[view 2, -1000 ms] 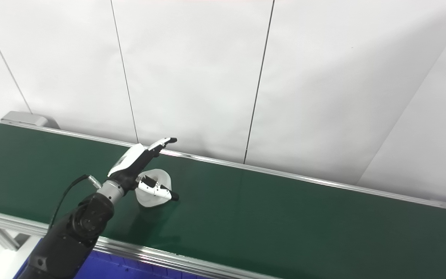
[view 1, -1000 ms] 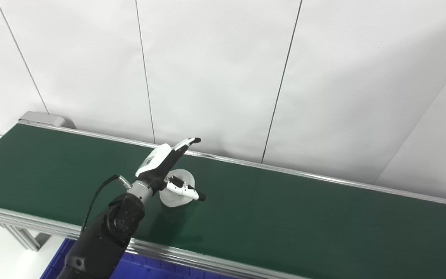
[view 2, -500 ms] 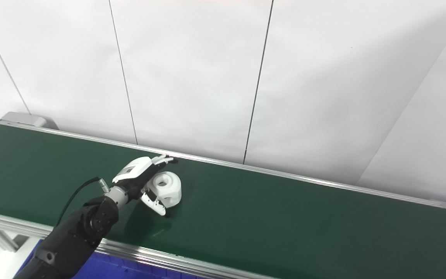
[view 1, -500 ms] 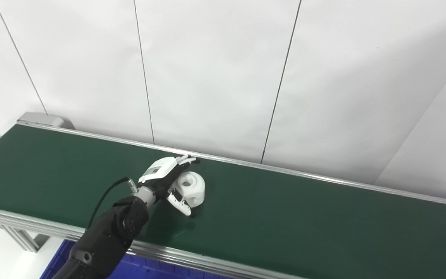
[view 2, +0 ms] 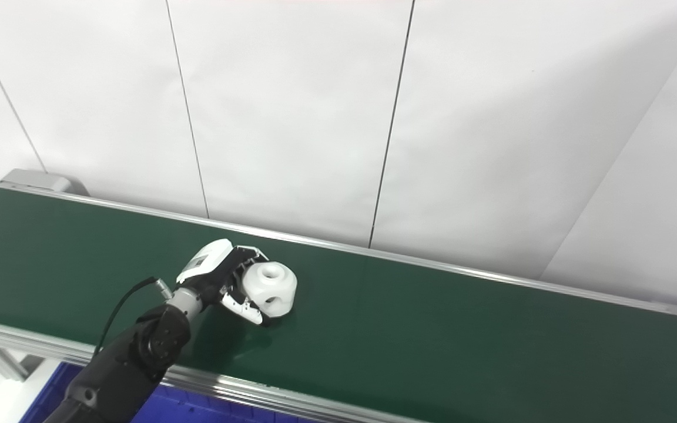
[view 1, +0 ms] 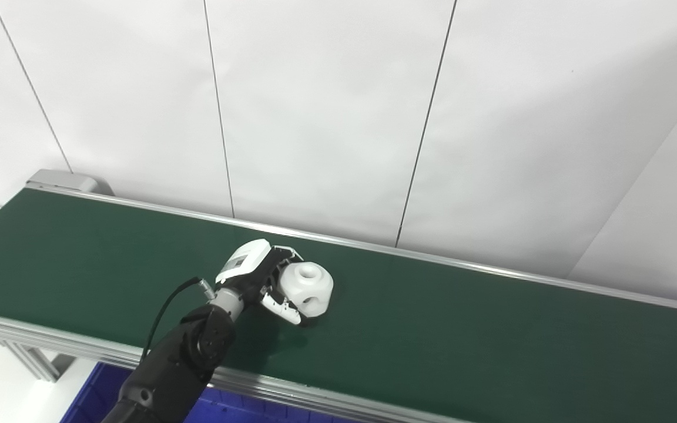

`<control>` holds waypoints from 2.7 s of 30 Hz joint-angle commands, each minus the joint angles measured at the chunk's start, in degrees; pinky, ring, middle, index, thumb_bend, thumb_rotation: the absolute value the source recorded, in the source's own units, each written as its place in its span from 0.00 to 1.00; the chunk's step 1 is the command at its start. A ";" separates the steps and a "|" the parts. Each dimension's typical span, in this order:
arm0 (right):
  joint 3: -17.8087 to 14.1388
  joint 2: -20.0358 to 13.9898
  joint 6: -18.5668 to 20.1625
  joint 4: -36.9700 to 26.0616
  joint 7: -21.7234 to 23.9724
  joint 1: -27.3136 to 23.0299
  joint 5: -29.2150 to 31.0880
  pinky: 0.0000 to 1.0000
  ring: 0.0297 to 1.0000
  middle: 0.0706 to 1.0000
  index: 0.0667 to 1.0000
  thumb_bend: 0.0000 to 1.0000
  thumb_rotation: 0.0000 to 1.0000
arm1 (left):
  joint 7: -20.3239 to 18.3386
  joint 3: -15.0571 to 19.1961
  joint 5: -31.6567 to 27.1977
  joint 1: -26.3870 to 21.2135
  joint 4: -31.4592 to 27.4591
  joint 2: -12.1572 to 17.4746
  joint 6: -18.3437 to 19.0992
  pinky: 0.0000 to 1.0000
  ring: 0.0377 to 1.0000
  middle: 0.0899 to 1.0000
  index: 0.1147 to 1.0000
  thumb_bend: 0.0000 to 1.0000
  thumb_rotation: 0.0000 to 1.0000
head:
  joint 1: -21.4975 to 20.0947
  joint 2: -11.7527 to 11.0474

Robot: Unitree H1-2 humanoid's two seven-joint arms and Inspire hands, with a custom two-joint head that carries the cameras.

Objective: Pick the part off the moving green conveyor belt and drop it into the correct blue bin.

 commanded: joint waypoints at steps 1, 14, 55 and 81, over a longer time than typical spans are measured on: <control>-0.51 -0.18 -3.33 -1.85 -0.23 0.08 0.18 0.81 0.85 0.88 0.91 0.84 0.81 | 1.91 1.78 -2.38 -0.90 -1.70 0.19 -2.58 0.38 0.39 0.44 0.45 0.50 0.00 | -0.09 0.11; -1.42 1.11 -3.33 -3.93 1.33 1.17 0.03 0.79 0.85 0.89 0.92 0.86 0.80 | 2.87 7.41 -12.81 4.16 -8.63 0.68 -13.61 0.34 0.38 0.43 0.45 0.50 0.00 | -7.74 5.14; -8.60 7.60 5.10 -16.81 9.40 6.48 -5.08 0.82 0.89 0.91 0.92 0.90 0.85 | -10.31 -2.50 -11.09 31.03 -16.35 12.17 -21.60 0.50 0.45 0.47 0.40 0.50 0.00 | -17.76 17.86; -9.17 8.58 5.88 -18.26 10.16 8.24 -5.64 0.84 0.89 0.90 0.92 0.89 0.84 | -23.06 1.31 -40.44 34.37 -23.68 2.43 -22.54 0.82 0.88 0.89 0.87 0.91 0.46 | -19.45 17.72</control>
